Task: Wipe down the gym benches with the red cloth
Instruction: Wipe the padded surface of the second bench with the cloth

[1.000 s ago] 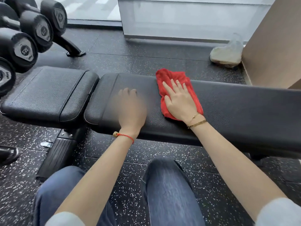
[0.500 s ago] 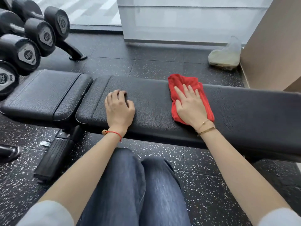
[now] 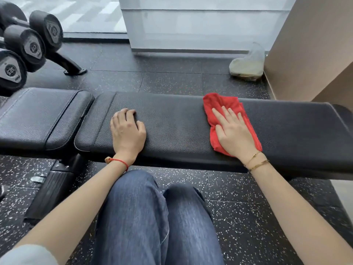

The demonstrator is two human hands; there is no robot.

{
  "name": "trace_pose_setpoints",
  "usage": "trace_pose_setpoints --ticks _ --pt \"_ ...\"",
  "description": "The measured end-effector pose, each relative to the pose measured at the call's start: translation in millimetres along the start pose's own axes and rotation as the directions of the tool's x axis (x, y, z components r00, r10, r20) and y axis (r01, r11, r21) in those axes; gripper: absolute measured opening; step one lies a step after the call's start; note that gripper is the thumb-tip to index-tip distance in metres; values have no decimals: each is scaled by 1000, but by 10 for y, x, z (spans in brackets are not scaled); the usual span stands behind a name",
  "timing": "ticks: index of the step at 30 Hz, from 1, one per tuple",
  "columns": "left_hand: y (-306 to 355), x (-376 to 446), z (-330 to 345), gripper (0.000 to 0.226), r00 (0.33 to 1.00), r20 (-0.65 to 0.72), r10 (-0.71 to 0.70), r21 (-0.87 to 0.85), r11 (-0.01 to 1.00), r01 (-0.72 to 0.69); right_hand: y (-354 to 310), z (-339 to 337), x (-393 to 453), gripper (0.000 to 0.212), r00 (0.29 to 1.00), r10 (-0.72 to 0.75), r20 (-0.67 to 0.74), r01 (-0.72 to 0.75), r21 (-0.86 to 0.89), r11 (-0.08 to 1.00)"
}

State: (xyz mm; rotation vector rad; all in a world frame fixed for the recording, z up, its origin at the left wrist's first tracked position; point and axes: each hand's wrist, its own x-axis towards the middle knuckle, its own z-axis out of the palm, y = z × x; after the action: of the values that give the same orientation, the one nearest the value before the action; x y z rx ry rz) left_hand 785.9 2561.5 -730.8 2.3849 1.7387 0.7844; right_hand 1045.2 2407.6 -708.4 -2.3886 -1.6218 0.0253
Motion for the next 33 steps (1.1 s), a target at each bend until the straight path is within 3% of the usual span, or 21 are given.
trace_pose_setpoints --ticks 4,10,14,19,23,27,30,33 --pt "18 -5 -2 40 1000 -2 4 11 1000 -4 -130 32 361 56 995 95 17 -95 -27 995" --pt "8 1 -3 41 1000 1 2 1 1000 -2 -938 219 315 58 981 -183 56 186 -47 981" --pt "-6 -3 -16 42 1000 6 19 -4 1000 -19 -849 187 -25 57 955 -287 77 287 4 958" --pt "24 -8 -54 41 998 54 33 24 999 -34 -232 36 -34 56 995 -94 33 94 3 996" --pt "114 0 -71 33 981 97 165 -10 986 -165 -206 35 251 56 997 78 -2 -78 -33 996" --pt "451 20 -90 32 960 140 242 -137 965 -224 -320 58 88 57 1000 24 4 -24 -20 1000" --pt "760 -1 -59 34 932 147 332 -168 937 -308 -236 21 -239 57 998 -63 20 63 12 998" --pt "975 -78 22 37 904 193 382 -151 922 -358 17 -17 -422 57 998 -52 26 51 37 998"
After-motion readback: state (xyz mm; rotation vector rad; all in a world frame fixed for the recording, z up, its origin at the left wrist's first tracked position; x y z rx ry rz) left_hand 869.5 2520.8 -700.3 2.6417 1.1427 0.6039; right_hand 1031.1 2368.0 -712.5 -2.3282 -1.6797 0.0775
